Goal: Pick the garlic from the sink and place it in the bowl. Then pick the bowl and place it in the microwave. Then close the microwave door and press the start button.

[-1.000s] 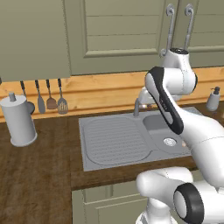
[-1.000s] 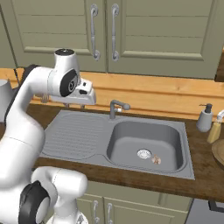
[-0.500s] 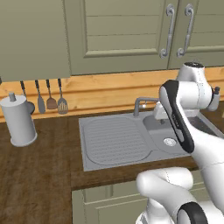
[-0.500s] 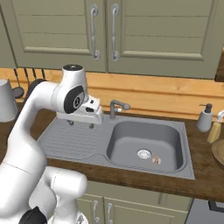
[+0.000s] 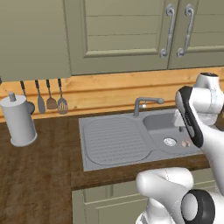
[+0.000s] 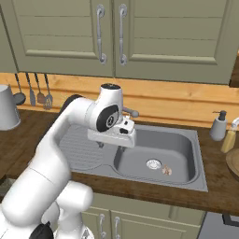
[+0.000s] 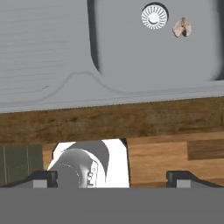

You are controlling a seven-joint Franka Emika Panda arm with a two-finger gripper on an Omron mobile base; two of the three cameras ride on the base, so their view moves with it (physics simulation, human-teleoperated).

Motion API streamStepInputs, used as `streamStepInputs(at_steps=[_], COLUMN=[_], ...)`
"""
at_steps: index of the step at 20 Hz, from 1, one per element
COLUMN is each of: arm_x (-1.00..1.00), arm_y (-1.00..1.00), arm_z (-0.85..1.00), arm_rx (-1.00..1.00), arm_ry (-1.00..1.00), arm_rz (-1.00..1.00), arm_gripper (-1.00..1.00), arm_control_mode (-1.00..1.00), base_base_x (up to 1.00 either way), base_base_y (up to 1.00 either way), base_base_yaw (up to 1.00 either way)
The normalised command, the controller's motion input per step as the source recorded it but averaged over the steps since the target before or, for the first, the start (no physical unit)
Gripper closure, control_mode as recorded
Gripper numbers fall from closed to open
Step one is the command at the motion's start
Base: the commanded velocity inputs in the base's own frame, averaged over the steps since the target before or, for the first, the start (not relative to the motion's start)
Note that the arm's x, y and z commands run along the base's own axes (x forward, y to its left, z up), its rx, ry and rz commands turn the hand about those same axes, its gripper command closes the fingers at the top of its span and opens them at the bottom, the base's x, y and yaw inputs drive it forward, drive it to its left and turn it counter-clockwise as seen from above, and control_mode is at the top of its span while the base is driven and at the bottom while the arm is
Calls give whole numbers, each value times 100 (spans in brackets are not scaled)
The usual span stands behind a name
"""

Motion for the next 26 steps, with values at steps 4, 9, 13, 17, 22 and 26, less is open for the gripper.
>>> streamStepInputs(at_steps=[4,9,13,17,22,26], arm_x=[3,15,34,44,53,50], arm_y=[-76,-60,-48,-44,-32,-22], arm_z=[-35,-38,-41,-36,-39,-35], arm_rx=[0,0,0,0,0,1], arm_ry=[9,3,0,0,0,-2], arm_rz=[-4,-3,0,0,0,0], arm_gripper=[-100,-100,-100,-100,-100,-100], arm_control_mode=[-100,-100,-100,-100,-100,-100], base_base_x=[0,0,0,0,0,0], base_base_y=[0,0,0,0,0,0], base_base_yaw=[0,0,0,0,0,0])
